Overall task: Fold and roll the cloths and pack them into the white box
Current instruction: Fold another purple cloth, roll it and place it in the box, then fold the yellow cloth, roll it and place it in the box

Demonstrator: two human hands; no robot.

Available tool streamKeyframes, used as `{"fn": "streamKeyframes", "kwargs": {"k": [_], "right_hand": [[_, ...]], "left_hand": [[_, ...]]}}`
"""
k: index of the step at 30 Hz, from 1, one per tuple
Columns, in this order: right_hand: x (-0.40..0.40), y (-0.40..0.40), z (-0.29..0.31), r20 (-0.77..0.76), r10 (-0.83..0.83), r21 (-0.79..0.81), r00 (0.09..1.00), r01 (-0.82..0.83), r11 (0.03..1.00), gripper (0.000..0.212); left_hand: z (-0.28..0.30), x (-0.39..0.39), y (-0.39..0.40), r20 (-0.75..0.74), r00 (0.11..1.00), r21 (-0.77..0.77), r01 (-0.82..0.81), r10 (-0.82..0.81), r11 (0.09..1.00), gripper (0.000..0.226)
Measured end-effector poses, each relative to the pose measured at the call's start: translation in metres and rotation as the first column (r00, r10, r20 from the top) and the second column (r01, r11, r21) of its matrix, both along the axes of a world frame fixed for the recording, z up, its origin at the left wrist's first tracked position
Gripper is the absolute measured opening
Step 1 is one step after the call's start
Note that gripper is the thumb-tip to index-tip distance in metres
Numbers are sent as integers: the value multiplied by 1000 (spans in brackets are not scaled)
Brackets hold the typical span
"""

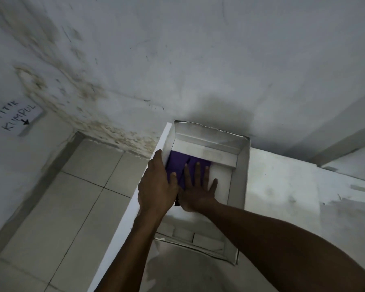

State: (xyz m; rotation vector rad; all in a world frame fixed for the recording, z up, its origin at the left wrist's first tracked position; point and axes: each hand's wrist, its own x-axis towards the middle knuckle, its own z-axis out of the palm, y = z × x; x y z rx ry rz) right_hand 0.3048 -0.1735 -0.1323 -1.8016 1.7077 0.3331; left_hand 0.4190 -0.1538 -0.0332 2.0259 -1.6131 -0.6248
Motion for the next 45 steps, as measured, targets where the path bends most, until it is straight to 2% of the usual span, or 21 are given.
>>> {"fn": "streamKeyframes", "kwargs": {"k": [3,6,12,15,17,21,24,28,32,38,40,45], "right_hand": [[-8,-5,8,51,53,42,997,-55,998,77],[-16,-12,25,157,8,55,987,-17,998,67],[-45,5,82,339,51,-127,939,-8,992,43],[-61,30,101,392,92,-230,915,1,973,45],[-77,54,113,451,109,-349,886,63,935,39],[-113,96,130,548,95,-535,831,261,804,25],[-145,124,127,598,-15,-517,801,400,757,19],[-201,170,111,624,-201,-447,755,556,701,15],[-263,216,96,614,-297,-419,731,621,662,14],[-354,283,67,491,-412,-375,767,614,695,14],[-386,300,60,459,-441,-352,771,614,707,14],[-453,319,45,384,-484,-339,786,608,718,13]], "left_hand": [[2,2,0,3,1000,-3,18,-18,1000,65],[4,4,2,-9,999,-5,39,-39,999,64],[11,6,6,-1,996,9,87,-87,996,73],[14,10,11,5,995,-59,103,-103,993,73],[22,3,22,18,993,-165,122,-120,979,66],[36,-37,53,-112,977,-380,125,-180,917,44],[45,-83,81,-185,949,-510,129,-255,851,28],[40,-153,126,-173,909,-580,218,-380,785,20],[19,-213,166,-250,868,-517,255,-429,817,16],[-30,-274,213,-302,847,-153,409,-437,900,14],[-38,-295,225,-300,841,-80,447,-449,891,16],[-44,-341,231,-190,813,11,562,-550,827,19]]}}
